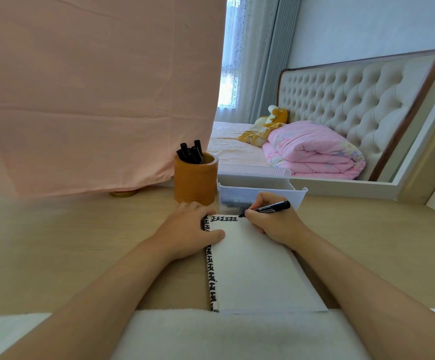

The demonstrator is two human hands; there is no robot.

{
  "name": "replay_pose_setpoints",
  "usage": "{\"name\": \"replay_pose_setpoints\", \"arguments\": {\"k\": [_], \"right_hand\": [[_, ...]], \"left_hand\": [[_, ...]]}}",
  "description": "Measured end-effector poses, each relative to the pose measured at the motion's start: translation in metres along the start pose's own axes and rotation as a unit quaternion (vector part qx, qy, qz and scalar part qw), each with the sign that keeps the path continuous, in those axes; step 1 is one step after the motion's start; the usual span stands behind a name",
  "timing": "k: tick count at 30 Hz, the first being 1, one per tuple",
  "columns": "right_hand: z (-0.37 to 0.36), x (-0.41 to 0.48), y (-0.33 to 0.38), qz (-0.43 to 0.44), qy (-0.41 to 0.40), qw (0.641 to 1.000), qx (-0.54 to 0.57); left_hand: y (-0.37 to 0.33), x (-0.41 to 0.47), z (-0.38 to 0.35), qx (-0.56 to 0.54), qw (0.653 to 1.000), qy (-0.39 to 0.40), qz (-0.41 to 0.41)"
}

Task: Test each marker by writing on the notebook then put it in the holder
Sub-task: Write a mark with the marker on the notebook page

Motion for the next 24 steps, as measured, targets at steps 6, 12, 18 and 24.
{"name": "replay_pose_setpoints", "arguments": {"k": [6,12,18,24], "right_hand": [[-0.001,0.0014,-0.0017,0.009,0.002,1.0,-0.016],[-0.0016,0.0013,-0.0004,0.018,0.002,0.999,-0.046],[-0.0013,0.0027,-0.0025,0.026,-0.004,0.998,-0.053],[-0.0015,0.0019,-0.0006,0.047,0.006,0.997,-0.055]], "left_hand": [[-0.0005,-0.0003,0.0,0.005,1.0,0.002,0.0],[-0.0004,-0.0003,-0.001,-0.001,1.0,0.003,0.0],[0.0002,0.0003,-0.0012,-0.003,1.0,0.005,0.004],[0.0002,0.0001,-0.0009,0.001,1.0,0.005,0.005]]}}
Point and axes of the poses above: each hand's wrist, its own x-axis towards the middle knuckle, its own z-axis out of the back of the hand, y = z × x, the point moved 5 cm from there along x, towards the middle knuckle, and after that the axes turned 10 degrees about -x, right-handed, at the moved point
